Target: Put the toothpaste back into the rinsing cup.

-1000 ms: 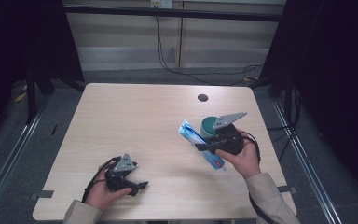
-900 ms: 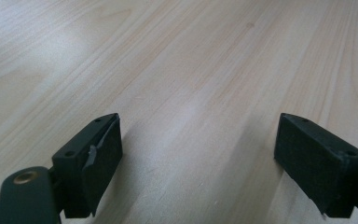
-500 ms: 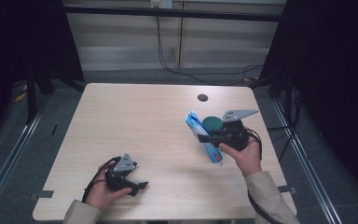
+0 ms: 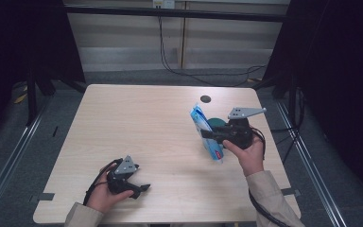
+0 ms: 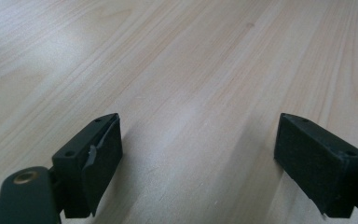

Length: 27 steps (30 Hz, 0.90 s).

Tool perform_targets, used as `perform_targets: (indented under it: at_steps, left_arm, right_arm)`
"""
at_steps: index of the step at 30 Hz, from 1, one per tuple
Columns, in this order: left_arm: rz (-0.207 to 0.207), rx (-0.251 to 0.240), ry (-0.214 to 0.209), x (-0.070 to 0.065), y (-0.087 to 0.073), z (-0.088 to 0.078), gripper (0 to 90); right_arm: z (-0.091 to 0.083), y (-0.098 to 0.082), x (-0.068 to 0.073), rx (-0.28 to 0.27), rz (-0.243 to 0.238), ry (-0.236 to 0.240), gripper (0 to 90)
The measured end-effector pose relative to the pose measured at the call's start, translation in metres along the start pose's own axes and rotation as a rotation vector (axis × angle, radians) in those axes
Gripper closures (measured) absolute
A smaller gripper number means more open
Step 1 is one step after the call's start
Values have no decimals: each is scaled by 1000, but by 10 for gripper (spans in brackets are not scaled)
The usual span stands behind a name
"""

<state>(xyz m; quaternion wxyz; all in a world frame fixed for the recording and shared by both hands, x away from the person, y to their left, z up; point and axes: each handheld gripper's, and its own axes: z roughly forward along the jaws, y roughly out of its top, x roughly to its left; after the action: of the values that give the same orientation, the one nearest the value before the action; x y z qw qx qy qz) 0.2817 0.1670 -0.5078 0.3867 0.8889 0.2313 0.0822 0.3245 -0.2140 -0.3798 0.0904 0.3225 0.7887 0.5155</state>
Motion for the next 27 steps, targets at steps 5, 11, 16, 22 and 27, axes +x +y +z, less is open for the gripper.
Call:
perform_targets:
  at_steps: [5, 11, 16, 22, 27]
  left_arm:
    - [0, 1, 2, 0, 0, 0, 149]
    - [-1, -2, -1, 0, 0, 0, 149]
    - [0, 2, 2, 0, 0, 0, 150]
    - [-1, -1, 0, 0, 0, 0, 150]
    - [0, 0, 0, 0, 0, 0, 150]
  right_arm:
    - [-1, 3, -1, -29, 6, -8, 734]
    - [-3, 6, -5, -39, 16, -11, 734]
    - [-3, 9, -7, -53, 24, -14, 735]
    - [-5, 12, -8, -90, 31, -18, 736]
    - [-6, 13, -9, -131, 37, -25, 736]
